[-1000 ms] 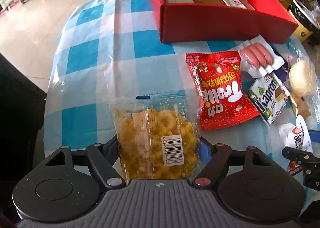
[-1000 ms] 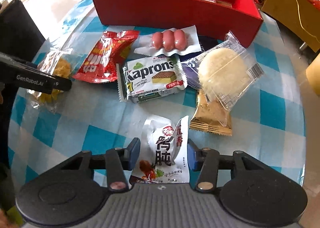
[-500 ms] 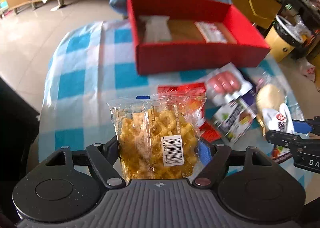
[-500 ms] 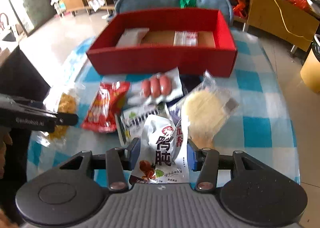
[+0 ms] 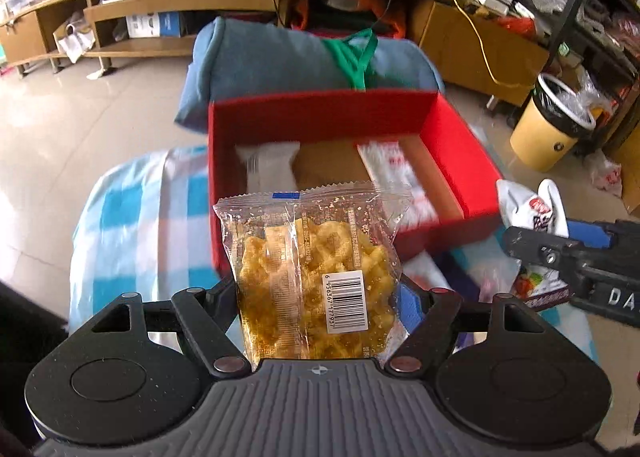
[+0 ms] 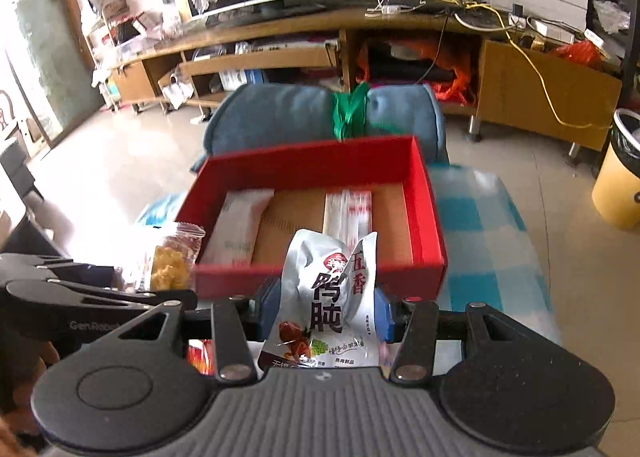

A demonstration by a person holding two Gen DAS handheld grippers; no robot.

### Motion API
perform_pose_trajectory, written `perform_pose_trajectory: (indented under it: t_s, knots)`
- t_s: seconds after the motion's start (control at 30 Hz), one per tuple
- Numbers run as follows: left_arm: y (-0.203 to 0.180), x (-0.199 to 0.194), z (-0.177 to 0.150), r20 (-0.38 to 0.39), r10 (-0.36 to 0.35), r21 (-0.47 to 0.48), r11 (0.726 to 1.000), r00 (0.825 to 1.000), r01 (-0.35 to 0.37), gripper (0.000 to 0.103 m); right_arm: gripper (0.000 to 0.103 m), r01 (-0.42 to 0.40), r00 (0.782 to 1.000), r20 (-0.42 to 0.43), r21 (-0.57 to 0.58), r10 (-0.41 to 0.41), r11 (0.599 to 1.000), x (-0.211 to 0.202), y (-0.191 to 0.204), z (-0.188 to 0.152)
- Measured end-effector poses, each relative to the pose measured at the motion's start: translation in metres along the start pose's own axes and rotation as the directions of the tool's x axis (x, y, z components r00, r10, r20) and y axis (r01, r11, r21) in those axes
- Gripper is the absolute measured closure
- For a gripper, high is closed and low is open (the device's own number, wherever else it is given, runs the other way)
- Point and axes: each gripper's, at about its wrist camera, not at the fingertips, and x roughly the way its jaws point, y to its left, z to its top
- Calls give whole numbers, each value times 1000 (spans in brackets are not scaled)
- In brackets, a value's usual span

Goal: Organize snacks
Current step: 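Carry the waffle bag and white packet over the red box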

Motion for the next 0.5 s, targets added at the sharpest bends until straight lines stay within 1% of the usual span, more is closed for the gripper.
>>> perform_pose_trajectory:
  t_s: [0.27, 0.4, 0.5]
  knots:
    - [2, 19, 41, 35, 32, -28, 999, 999, -31, 23, 58, 8, 1000, 23, 17, -8, 1000, 27, -5, 33]
    - [3, 32, 52, 39, 71, -24, 997, 997, -70, 23, 58, 15, 1000, 21, 25, -15, 1000, 46, -8, 44]
    - [4, 44, 57, 24, 75, -37, 997, 997, -74, 23, 58, 16, 1000, 5, 30, -16, 999, 64, -11, 50]
